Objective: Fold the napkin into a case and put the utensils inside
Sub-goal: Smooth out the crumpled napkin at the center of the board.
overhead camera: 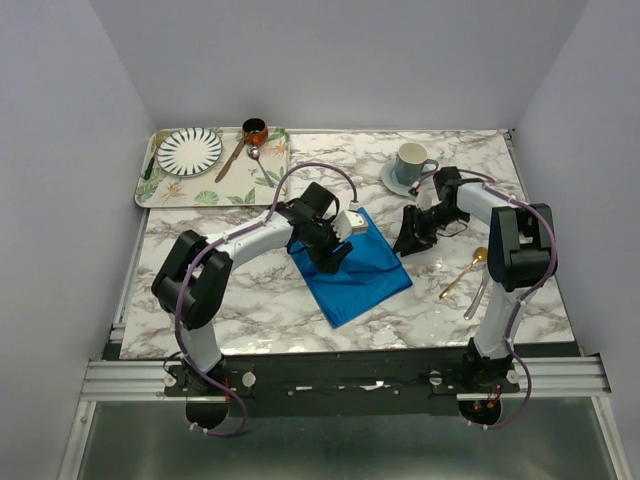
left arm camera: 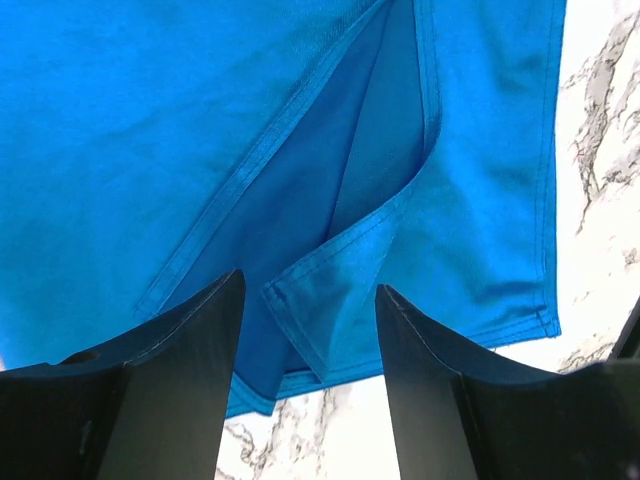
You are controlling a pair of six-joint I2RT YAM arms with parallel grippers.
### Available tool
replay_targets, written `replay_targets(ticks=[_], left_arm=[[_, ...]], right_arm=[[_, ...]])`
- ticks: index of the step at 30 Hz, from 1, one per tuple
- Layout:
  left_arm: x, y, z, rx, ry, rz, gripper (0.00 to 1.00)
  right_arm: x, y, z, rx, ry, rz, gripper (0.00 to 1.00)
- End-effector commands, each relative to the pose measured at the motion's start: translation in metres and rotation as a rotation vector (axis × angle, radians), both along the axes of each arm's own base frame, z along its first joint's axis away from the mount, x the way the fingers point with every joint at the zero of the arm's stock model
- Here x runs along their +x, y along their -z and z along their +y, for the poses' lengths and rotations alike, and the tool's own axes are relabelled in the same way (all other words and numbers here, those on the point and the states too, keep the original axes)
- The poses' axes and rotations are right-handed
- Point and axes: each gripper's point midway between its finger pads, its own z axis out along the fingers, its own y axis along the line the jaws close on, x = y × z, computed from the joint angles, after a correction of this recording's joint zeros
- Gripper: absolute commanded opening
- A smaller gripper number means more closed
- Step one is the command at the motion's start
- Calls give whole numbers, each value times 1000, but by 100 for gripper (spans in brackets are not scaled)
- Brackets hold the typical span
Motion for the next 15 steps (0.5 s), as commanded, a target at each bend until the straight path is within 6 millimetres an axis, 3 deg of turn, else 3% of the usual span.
replay_targets(ticks=[1, 6, 11, 15], left_arm=[[0, 17, -6, 27, -17, 16, 67], [-4, 27, -7, 46, -13, 30, 69], [-16, 35, -11, 55, 20, 49, 69], [-38, 30, -14, 35, 109, 75, 66]], right_arm=[[2, 12, 2, -26, -17, 3, 43], [-4, 18, 3, -31, -37, 15, 41], [-10, 23, 5, -24, -44, 38, 26], [-11, 27, 3, -39, -50, 37, 12]])
